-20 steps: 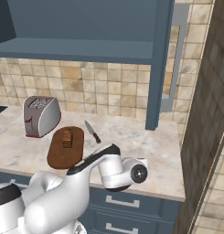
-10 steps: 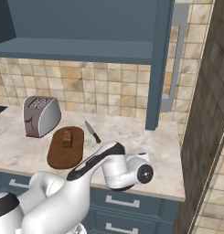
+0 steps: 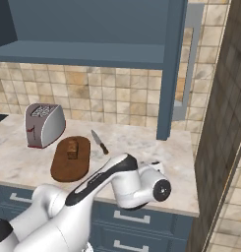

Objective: Pick the bread, place it on the cutting board, pick the jam, place it on the counter, and close the cabinet.

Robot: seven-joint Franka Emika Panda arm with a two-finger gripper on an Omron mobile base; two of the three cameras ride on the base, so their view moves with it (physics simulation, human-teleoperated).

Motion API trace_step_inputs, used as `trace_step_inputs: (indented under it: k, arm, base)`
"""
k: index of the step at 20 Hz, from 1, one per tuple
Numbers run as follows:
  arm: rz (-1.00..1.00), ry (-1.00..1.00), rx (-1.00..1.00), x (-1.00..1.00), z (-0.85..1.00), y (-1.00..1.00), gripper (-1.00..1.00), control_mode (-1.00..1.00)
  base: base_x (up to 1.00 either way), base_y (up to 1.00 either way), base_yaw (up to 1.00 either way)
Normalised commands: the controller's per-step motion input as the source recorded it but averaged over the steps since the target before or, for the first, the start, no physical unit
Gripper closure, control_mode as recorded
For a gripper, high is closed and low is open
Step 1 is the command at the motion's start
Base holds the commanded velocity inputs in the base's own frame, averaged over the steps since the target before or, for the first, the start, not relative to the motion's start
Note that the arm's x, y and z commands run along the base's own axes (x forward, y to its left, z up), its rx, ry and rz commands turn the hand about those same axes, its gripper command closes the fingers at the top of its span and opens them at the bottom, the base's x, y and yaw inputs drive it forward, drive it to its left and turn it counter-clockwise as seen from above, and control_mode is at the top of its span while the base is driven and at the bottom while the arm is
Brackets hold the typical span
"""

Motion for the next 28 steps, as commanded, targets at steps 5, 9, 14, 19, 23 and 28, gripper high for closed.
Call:
trace_step_inputs:
  k: [5,9,14,19,23,28]
  arm:
    - [-0.02,-0.02,0.0,-0.57,0.3,0.0,-1.0,-1.0]
    - [-0.03,0.0,0.0,-0.46,0.35,0.0,-1.0,-1.0]
    - [-0.02,0.0,0.0,-0.4,0.32,0.0,-1.0,-1.0]
    - [-0.01,0.0,0.0,-0.38,0.29,0.0,-1.0,-1.0]
    - [-0.01,0.0,0.0,-0.37,0.26,0.0,-1.0,-1.0]
    - [-0.04,0.0,0.0,-0.42,0.28,0.0,-1.0,-1.0]
  base:
    - [0.0,0.0,0.0]
    - [0.0,0.0,0.0]
    - [0.0,0.0,0.0]
    - [0.0,0.0,0.0]
    - [0.0,0.0,0.0]
    - [0.0,0.0,0.0]
